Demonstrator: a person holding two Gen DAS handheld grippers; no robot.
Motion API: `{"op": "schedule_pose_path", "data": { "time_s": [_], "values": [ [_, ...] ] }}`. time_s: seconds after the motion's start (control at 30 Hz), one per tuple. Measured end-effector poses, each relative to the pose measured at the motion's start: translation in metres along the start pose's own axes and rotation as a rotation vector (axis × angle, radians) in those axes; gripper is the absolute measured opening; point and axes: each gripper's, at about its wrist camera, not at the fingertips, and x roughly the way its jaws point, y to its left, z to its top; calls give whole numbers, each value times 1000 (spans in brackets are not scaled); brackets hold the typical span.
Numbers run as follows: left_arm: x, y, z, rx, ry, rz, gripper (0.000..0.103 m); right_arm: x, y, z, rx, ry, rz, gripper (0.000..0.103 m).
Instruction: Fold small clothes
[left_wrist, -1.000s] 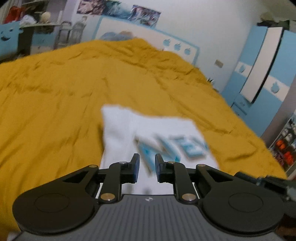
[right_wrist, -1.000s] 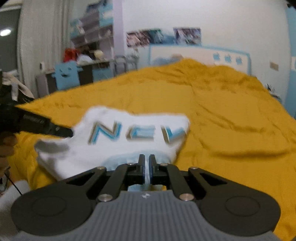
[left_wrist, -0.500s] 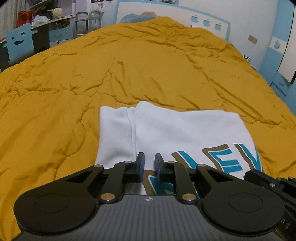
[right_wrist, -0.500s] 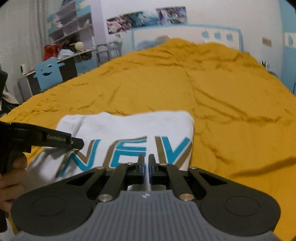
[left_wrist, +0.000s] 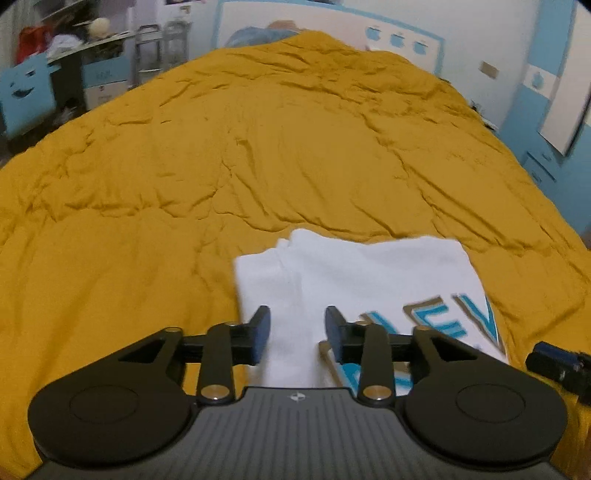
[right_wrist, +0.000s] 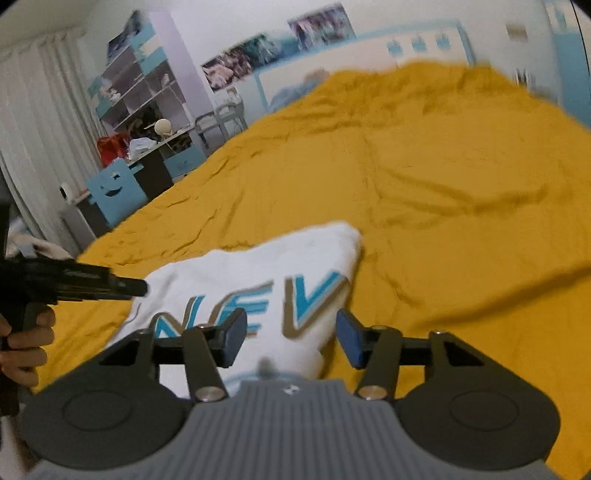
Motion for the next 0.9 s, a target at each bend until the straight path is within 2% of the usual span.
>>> {"op": "schedule_pose_path", "data": {
  "time_s": [0.07, 0.1, 0.13, 0.2, 0.27, 0.33, 0.37, 0.4, 0.47, 0.5, 0.53, 0.67, 0.77, 0.9],
  "values": [
    [-7, 15, 0, 17, 44, -59, 57, -2, -18, -4, 87, 51, 65, 63],
    [-8, 23, -1, 16, 70, -101, 60, -1, -27, -6, 136, 81, 105, 73],
    [-8, 32, -2, 15, 96, -144, 65, 2, -37, -9, 187, 124, 146, 78],
    [-4, 51, -7, 0, 150, -218, 70, 14, -51, -15, 278, 226, 209, 79],
    [7, 71, -13, -33, 217, -250, 71, 18, -59, -18, 309, 246, 251, 83],
    [22, 93, -20, -115, 277, -267, 70, 24, -67, -17, 353, 275, 319, 83],
    [30, 103, -24, -170, 299, -313, 70, 29, -72, -16, 391, 294, 352, 83],
    [39, 114, -28, -240, 316, -385, 70, 35, -78, -16, 438, 312, 390, 83],
    [62, 133, -38, -424, 367, -613, 70, 47, -85, -18, 500, 342, 449, 83],
    [73, 137, -41, -489, 387, -700, 71, 55, -87, -19, 519, 356, 473, 83],
    [84, 138, -44, -531, 400, -751, 71, 62, -90, -20, 541, 370, 494, 83],
    [110, 122, -43, -494, 417, -777, 69, 80, -104, -19, 638, 404, 542, 81],
    [127, 113, -41, -523, 441, -830, 66, 87, -106, -21, 689, 411, 571, 77],
    [142, 100, -39, -557, 464, -846, 53, 102, -94, -27, 680, 432, 561, 72]
  ]
}}
